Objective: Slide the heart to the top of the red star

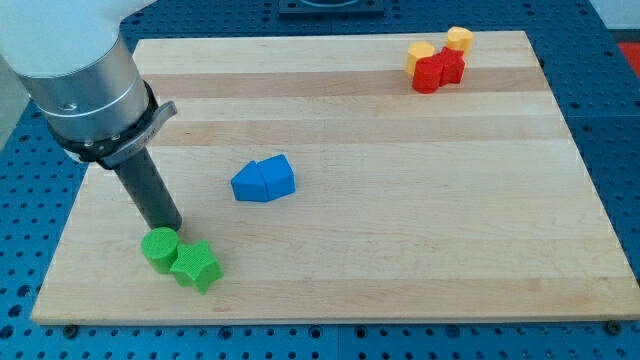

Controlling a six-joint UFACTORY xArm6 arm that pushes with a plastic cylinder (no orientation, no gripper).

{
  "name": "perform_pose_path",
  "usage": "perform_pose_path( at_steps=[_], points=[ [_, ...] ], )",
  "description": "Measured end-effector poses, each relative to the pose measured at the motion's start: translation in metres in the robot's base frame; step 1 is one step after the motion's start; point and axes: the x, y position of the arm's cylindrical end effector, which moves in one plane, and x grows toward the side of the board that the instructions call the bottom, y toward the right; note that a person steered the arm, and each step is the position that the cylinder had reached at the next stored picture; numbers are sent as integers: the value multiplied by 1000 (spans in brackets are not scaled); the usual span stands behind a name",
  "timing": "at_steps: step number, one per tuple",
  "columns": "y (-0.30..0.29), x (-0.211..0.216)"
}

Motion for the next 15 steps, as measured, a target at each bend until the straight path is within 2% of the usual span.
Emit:
perform_pose_path(
  at_steps=[1,2,3,4,5,6,7,11,15],
  points=[
    [-28,-20],
    [-61,-81],
    [-63,-159],
    [-32,-232],
    [55,-299],
    [139,-332],
    [139,-330],
    [241,-332],
    [299,-333]
  ],
)
